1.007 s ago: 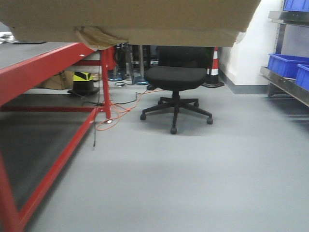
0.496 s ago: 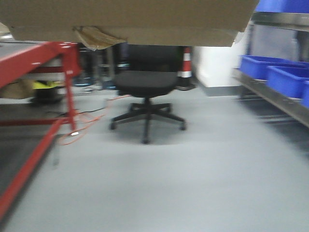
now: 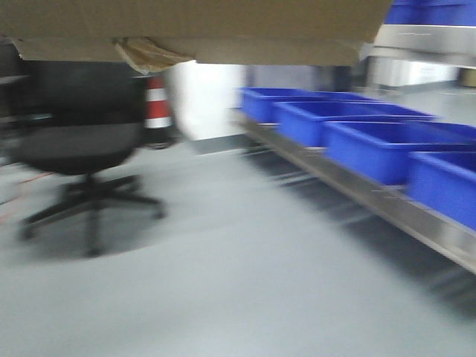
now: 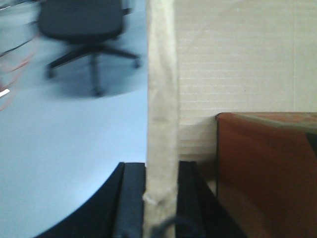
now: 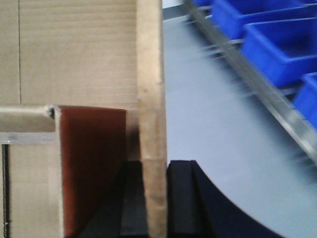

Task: Stack two boxes on right shelf middle
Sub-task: 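Carry the held boxes past the red table toward the steel shelf, then lower the held boxes onto the middle level of the steel shelf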

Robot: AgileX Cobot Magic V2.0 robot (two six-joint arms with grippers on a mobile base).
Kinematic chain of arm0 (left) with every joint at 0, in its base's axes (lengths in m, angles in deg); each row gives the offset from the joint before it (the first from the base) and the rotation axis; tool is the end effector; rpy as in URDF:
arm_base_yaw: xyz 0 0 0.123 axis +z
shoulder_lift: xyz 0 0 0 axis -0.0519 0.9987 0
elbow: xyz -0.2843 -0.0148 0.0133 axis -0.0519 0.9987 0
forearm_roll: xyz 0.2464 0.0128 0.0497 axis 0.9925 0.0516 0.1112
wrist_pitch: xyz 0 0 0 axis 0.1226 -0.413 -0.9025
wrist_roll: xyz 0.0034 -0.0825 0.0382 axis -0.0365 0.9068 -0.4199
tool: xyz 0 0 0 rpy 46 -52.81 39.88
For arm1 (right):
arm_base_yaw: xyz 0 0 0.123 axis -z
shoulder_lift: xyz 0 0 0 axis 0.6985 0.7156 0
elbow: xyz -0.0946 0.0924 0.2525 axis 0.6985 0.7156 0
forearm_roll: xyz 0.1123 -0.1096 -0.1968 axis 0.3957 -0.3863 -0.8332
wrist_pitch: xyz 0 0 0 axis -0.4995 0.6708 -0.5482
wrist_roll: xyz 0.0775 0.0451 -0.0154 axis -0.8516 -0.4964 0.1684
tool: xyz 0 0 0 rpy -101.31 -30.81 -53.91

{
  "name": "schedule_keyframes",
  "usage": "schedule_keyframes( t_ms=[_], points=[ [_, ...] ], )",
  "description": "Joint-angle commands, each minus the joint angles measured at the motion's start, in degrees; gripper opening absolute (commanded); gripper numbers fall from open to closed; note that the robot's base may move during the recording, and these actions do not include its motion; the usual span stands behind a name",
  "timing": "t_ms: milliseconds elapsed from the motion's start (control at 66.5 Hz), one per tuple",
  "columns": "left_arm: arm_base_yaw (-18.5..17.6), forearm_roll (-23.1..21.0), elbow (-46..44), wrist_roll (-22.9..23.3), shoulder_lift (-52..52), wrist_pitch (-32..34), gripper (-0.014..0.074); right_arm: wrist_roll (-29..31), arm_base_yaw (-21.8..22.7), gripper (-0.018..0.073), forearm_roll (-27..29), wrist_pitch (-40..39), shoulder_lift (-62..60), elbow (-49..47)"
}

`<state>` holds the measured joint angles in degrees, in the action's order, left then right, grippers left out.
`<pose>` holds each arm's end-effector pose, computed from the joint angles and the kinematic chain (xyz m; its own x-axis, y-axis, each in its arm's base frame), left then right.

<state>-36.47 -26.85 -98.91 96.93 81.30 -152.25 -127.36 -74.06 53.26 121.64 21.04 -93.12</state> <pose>0.2385 -0.0968 0.4857 -0.4636 -0.0765 -0.8828 -0.1150 0.9930 -0.0256 0.2569 0.1087 0.4541 -0.4545 0.0969 -0.8855 -0.0359 0.9913 0.1269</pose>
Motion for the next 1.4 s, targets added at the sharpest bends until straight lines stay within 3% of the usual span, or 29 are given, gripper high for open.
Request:
schedule_keyframes(
  t_ms=[0, 677, 1383],
  points=[
    [0.11, 2.12, -0.85, 0.36, -0.99, 0.77, -0.0111, -0.18, 0.38, -0.0162, -3.03, -4.54, -0.91, -0.53],
    [0.11, 2.12, -0.85, 0.36, -0.99, 0.77, -0.0111, -0.18, 0.38, -0.0162, -3.03, -23.68, -0.91, -0.53],
    [0.11, 2.12, -0.85, 0.36, -0.99, 0.77, -0.0111, -0.18, 0.38, -0.0162, -3.03, -24.65, -0.91, -0.53]
  ],
)
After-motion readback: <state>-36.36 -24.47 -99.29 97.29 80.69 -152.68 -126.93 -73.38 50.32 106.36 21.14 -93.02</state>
